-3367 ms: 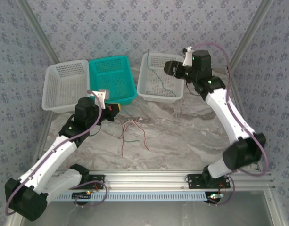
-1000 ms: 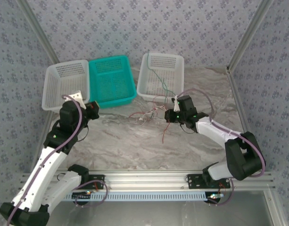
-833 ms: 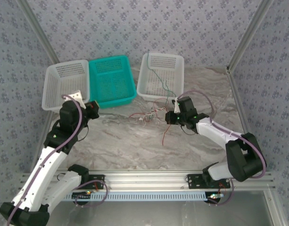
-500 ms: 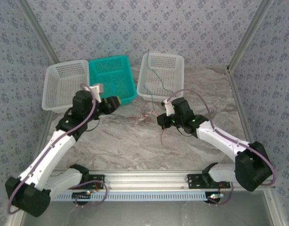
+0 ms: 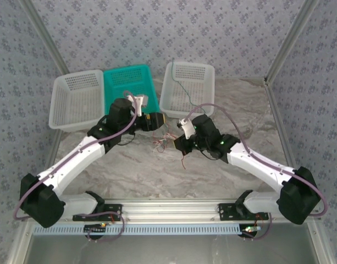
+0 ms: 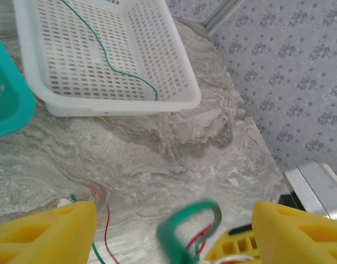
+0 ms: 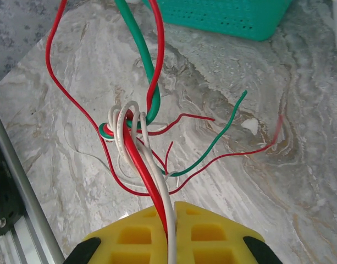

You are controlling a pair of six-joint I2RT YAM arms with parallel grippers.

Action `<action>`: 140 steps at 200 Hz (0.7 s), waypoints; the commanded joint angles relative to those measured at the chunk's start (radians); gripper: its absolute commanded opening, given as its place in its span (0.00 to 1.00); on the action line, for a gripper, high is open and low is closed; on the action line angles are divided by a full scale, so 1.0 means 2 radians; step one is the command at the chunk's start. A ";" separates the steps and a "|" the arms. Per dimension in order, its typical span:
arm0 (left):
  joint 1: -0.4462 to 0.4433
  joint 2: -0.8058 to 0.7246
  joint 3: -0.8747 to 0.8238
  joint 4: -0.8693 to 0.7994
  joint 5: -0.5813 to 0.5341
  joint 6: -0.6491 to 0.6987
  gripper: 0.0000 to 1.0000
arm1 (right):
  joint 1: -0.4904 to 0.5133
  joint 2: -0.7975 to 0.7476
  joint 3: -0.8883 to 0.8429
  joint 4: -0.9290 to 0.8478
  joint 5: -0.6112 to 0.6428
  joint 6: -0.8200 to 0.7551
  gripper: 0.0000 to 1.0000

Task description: Untangle the cables

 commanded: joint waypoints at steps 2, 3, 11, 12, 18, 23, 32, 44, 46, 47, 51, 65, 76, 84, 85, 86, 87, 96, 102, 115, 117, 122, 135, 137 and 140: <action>-0.002 -0.025 -0.002 0.032 -0.057 0.005 0.74 | 0.010 0.001 0.023 -0.017 0.007 -0.017 0.00; -0.002 -0.026 -0.003 0.032 -0.059 0.005 0.74 | 0.010 0.001 0.023 -0.018 0.007 -0.017 0.00; -0.001 -0.035 -0.008 0.035 -0.074 0.003 0.69 | 0.011 0.002 0.025 -0.020 0.006 -0.018 0.00; -0.001 -0.036 -0.008 0.036 -0.075 0.003 0.69 | 0.012 0.003 0.025 -0.020 0.005 -0.018 0.00; 0.001 -0.041 -0.010 0.038 -0.081 -0.001 0.65 | 0.013 0.004 0.026 -0.020 0.004 -0.018 0.00; 0.003 -0.043 -0.011 0.037 -0.084 -0.005 0.59 | 0.015 0.005 0.026 -0.020 0.004 -0.019 0.00; 0.008 -0.045 -0.011 0.034 -0.079 -0.014 0.41 | 0.017 0.008 0.029 -0.021 0.004 -0.022 0.00; 0.013 -0.039 -0.007 0.031 -0.061 -0.022 0.22 | 0.021 0.015 0.032 -0.021 0.010 -0.023 0.00; 0.013 -0.039 -0.006 0.029 -0.060 -0.022 0.20 | 0.021 0.016 0.032 -0.022 0.010 -0.023 0.00; 0.013 -0.038 -0.005 0.029 -0.059 -0.023 0.19 | 0.021 0.017 0.033 -0.022 0.010 -0.023 0.00; 0.013 -0.035 -0.003 0.026 -0.056 -0.024 0.15 | 0.022 0.019 0.035 -0.022 0.011 -0.023 0.00; 0.013 -0.027 -0.002 0.021 -0.048 -0.026 0.05 | 0.023 0.027 0.040 -0.024 0.009 -0.024 0.00; 0.013 -0.027 -0.004 0.019 -0.051 -0.028 0.00 | 0.025 0.032 0.043 -0.026 0.009 -0.026 0.00; 0.013 -0.030 -0.006 0.017 -0.056 -0.028 0.00 | 0.026 0.034 0.044 -0.026 0.011 -0.026 0.00; 0.013 -0.030 -0.006 0.017 -0.057 -0.028 0.00 | 0.026 0.034 0.044 -0.027 0.012 -0.026 0.00; 0.013 -0.030 -0.007 0.017 -0.057 -0.028 0.00 | 0.026 0.034 0.044 -0.026 0.013 -0.026 0.00; 0.013 -0.031 -0.007 0.016 -0.058 -0.028 0.00 | 0.026 0.034 0.044 -0.026 0.013 -0.026 0.00; 0.013 -0.036 -0.008 0.011 -0.066 -0.028 0.00 | 0.026 0.034 0.044 -0.026 0.020 -0.025 0.00; 0.013 -0.040 -0.009 0.010 -0.072 -0.028 0.00 | 0.026 0.035 0.042 -0.027 0.029 -0.024 0.00; 0.015 -0.051 -0.011 0.002 -0.088 -0.027 0.00 | 0.026 0.034 0.037 -0.027 0.054 -0.020 0.00; 0.015 -0.053 -0.011 0.000 -0.090 -0.026 0.00 | 0.025 0.034 0.036 -0.026 0.059 -0.019 0.00; 0.017 -0.059 -0.011 -0.003 -0.098 -0.026 0.00 | 0.026 0.034 0.034 -0.026 0.072 -0.017 0.00; 0.024 -0.074 -0.011 -0.015 -0.113 -0.022 0.00 | 0.022 0.037 0.026 -0.028 0.105 -0.014 0.00; 0.026 -0.076 -0.011 -0.017 -0.116 -0.022 0.00 | 0.022 0.037 0.025 -0.029 0.110 -0.014 0.00; 0.029 -0.080 -0.010 -0.020 -0.119 -0.021 0.00 | 0.021 0.038 0.023 -0.030 0.116 -0.013 0.00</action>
